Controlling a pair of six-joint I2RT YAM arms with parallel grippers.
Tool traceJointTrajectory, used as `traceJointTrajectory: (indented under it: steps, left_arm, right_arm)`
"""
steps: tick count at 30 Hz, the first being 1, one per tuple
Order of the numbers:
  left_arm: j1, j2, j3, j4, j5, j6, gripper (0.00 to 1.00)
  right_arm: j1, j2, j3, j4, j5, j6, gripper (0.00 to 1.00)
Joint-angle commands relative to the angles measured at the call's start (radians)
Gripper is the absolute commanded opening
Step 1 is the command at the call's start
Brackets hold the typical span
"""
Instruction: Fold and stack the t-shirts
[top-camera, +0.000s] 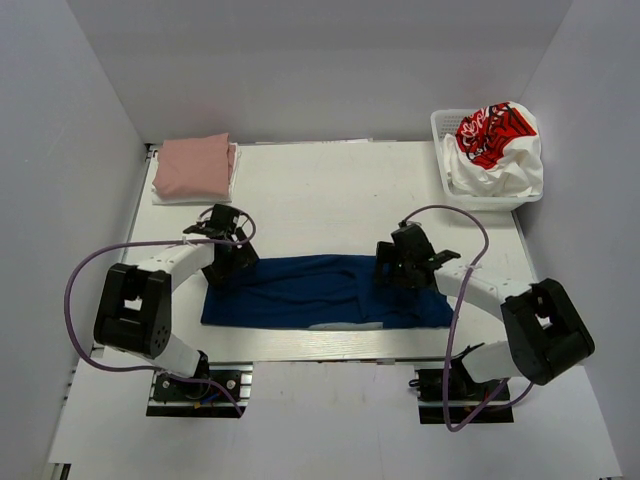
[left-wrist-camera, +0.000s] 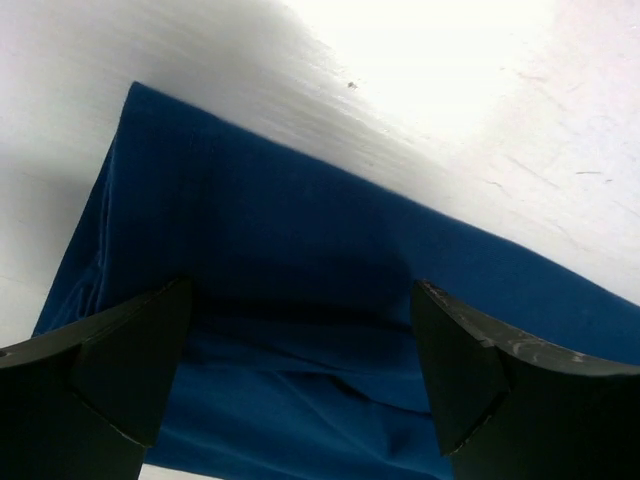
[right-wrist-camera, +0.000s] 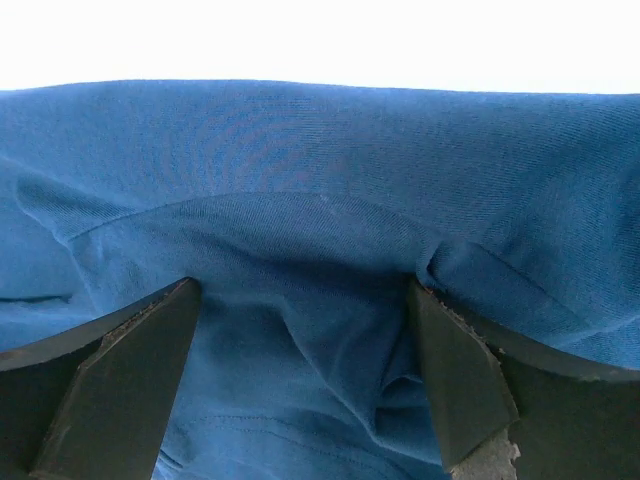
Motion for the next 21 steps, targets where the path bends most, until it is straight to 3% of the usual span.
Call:
traceJointTrajectory:
  steps: [1, 5, 11, 12, 16, 17, 19, 21]
  left_arm:
    - [0.003, -0.001, -0.023, 0.0, -0.031, -0.009, 1.0]
    - [0.003, 0.021, -0.034, -0.011, -0.011, -0.009, 1.0]
    - [-0.017, 0.021, -0.129, -0.076, 0.092, -0.062, 1.0]
    - [-0.017, 0.007, -0.145, -0.086, 0.116, -0.082, 1.0]
    - [-0.081, -0.048, -0.306, -0.023, 0.366, -0.082, 1.0]
    - [-0.095, -0.048, -0.325, 0.0, 0.488, -0.064, 1.0]
    - [-0.147, -0.048, -0.325, -0.003, 0.59, 0.002, 1.0]
    - [-0.205, -0.069, -0.267, -0.088, 0.581, 0.03, 1.0]
  right_arm:
    - [-0.025, 0.053, -0.08, -0.027, 0.014, 0.028, 0.9]
    - [-0.043, 0.172, -0.01, 0.021, -0.012, -0.021, 0.9]
    - [-0.077, 0.466, 0.343, 0.079, 0.012, -0.164, 0.9]
    - [-0.08, 0.529, 0.463, 0.084, 0.005, -0.205, 0.9]
    - [-0.099, 0.723, 0.757, 0.073, -0.136, -0.368, 0.9]
    - [-0.099, 0.808, 0.861, 0.065, -0.178, -0.424, 0.9]
    - [-0.092, 0.855, 1.043, 0.007, -0.293, -0.497, 0.9]
    - [-0.088, 0.899, 1.09, 0.016, -0.347, -0.528, 0.9]
